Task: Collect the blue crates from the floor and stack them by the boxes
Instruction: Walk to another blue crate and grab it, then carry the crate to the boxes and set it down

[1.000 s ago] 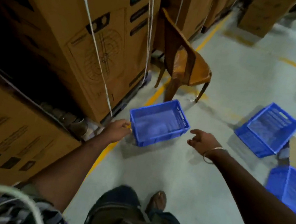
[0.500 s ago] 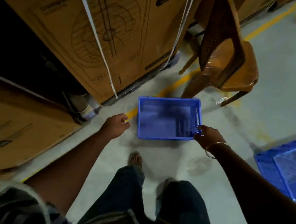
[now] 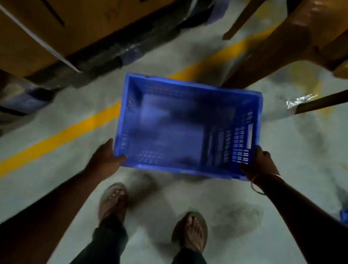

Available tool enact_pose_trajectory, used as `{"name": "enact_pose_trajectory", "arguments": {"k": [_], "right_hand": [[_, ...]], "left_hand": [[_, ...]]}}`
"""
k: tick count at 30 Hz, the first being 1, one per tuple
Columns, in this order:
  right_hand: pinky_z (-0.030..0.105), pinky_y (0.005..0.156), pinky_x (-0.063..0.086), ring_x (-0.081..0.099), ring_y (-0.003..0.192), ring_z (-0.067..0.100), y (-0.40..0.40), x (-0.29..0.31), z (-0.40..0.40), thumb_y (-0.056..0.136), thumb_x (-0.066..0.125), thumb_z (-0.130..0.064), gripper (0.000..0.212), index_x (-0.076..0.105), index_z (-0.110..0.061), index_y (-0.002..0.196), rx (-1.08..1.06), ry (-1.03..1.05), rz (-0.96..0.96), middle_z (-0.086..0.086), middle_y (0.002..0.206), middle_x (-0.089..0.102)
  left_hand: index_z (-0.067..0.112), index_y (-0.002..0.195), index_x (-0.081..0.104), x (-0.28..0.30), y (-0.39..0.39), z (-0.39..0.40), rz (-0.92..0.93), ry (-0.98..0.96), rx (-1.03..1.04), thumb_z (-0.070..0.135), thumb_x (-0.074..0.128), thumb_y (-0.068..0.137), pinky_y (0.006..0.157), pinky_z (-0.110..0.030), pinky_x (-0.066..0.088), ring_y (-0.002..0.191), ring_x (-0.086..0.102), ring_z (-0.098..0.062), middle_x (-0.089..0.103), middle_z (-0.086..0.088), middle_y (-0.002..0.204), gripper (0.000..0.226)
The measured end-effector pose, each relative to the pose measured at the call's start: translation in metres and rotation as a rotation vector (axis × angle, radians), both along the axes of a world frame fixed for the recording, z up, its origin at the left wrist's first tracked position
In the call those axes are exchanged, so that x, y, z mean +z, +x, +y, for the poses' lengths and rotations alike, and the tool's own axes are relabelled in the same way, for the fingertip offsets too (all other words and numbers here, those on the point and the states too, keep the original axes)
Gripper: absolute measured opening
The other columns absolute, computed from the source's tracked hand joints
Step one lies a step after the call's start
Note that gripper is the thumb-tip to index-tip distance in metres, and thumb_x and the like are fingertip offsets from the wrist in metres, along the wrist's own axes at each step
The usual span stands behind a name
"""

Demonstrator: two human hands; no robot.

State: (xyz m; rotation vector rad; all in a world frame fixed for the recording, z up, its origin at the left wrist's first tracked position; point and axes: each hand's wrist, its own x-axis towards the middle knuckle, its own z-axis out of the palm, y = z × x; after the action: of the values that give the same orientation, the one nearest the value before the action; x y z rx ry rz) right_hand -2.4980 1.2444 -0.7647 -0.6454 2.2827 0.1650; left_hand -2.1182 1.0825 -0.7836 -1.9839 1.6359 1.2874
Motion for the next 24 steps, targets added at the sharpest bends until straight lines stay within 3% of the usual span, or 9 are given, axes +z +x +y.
{"name": "enact_pose_trajectory", "arguments": {"k": [2,4,5,7,10,13,17,20,24], "right_hand": [[0.051,0.092,0.047,0.053,0.112,0.048,-0.008,-0.042,-0.001,0.08,0.066,-0.028,0.092,0.011,-0.01,0.151,-0.025,-0.017,0.028,0.027,0.136,0.041],[0.05,0.093,0.045,0.052,0.115,0.048,-0.015,-0.071,-0.002,0.086,0.06,-0.02,0.093,-0.004,-0.014,0.154,-0.093,-0.047,0.066,0.026,0.143,0.035],[0.049,0.091,0.045,0.053,0.114,0.048,-0.019,-0.082,0.0,0.087,0.057,-0.016,0.088,-0.002,-0.017,0.154,-0.137,-0.073,0.093,0.025,0.141,0.038],[0.045,0.083,0.044,0.056,0.108,0.046,-0.026,-0.092,0.003,0.084,0.056,-0.009,0.075,0.018,-0.016,0.148,-0.184,-0.144,0.131,0.026,0.129,0.048],[0.041,0.072,0.041,0.057,0.096,0.046,-0.025,-0.082,0.008,0.076,0.058,-0.001,0.052,0.035,-0.009,0.122,-0.273,-0.251,0.14,0.026,0.112,0.056],[0.038,0.071,0.037,0.053,0.087,0.04,-0.011,-0.044,0.012,0.074,0.057,0.0,0.047,0.034,-0.01,0.114,-0.293,-0.32,0.082,0.021,0.102,0.051],[0.034,0.072,0.034,0.047,0.083,0.029,0.006,0.029,0.018,0.073,0.056,0.003,0.046,0.036,-0.011,0.112,-0.211,-0.452,0.023,0.014,0.099,0.048],[0.034,0.076,0.036,0.051,0.091,0.032,0.021,0.107,0.011,0.073,0.055,0.004,0.048,0.036,-0.016,0.112,-0.184,-0.484,-0.026,0.009,0.102,0.048],[0.035,0.076,0.038,0.053,0.096,0.036,0.05,0.234,0.016,0.074,0.061,0.002,0.044,0.04,-0.012,0.11,-0.051,-0.561,-0.064,0.018,0.107,0.052]], "left_hand": [[0.004,0.143,0.049,-0.045,-0.013,-0.009,0.02,-0.083,0.092,0.022,0.074,0.089,0.1,-0.042,0.043,0.128,0.056,-0.041,0.057,-0.026,0.141,0.062],[0.01,0.127,0.055,-0.08,-0.023,-0.02,0.044,-0.152,0.221,0.035,0.078,0.079,0.092,-0.047,0.049,0.112,0.064,-0.044,0.065,-0.025,0.124,0.059],[0.01,0.119,0.056,-0.093,-0.026,-0.024,0.046,-0.19,0.291,0.039,0.075,0.073,0.089,-0.049,0.051,0.107,0.065,-0.044,0.066,-0.025,0.118,0.057],[0.004,0.114,0.058,-0.103,-0.03,-0.029,0.041,-0.232,0.355,0.025,0.071,0.078,0.088,-0.048,0.05,0.106,0.064,-0.044,0.066,-0.027,0.115,0.043],[0.005,0.108,0.061,-0.086,-0.029,-0.024,0.022,-0.296,0.38,0.02,0.06,0.071,0.087,-0.048,0.051,0.101,0.064,-0.043,0.067,-0.026,0.11,0.04],[0.011,0.103,0.061,-0.052,-0.009,-0.002,0.007,-0.33,0.471,0.024,0.047,0.059,0.082,-0.047,0.052,0.094,0.064,-0.04,0.067,-0.023,0.102,0.048],[0.018,0.1,0.059,0.016,0.028,0.024,0.02,-0.35,0.586,0.019,0.054,0.063,0.078,-0.05,0.051,0.093,0.064,-0.042,0.066,-0.022,0.1,0.037],[0.018,0.102,0.062,0.106,0.055,0.042,0.01,-0.358,0.634,0.006,0.062,0.071,0.077,-0.044,0.048,0.091,0.063,-0.038,0.068,-0.019,0.099,0.034],[0.021,0.091,0.058,0.236,0.104,0.079,0.028,-0.369,0.724,0.017,0.055,0.058,0.069,-0.047,0.05,0.085,0.064,-0.041,0.061,-0.011,0.082,0.034]]}}
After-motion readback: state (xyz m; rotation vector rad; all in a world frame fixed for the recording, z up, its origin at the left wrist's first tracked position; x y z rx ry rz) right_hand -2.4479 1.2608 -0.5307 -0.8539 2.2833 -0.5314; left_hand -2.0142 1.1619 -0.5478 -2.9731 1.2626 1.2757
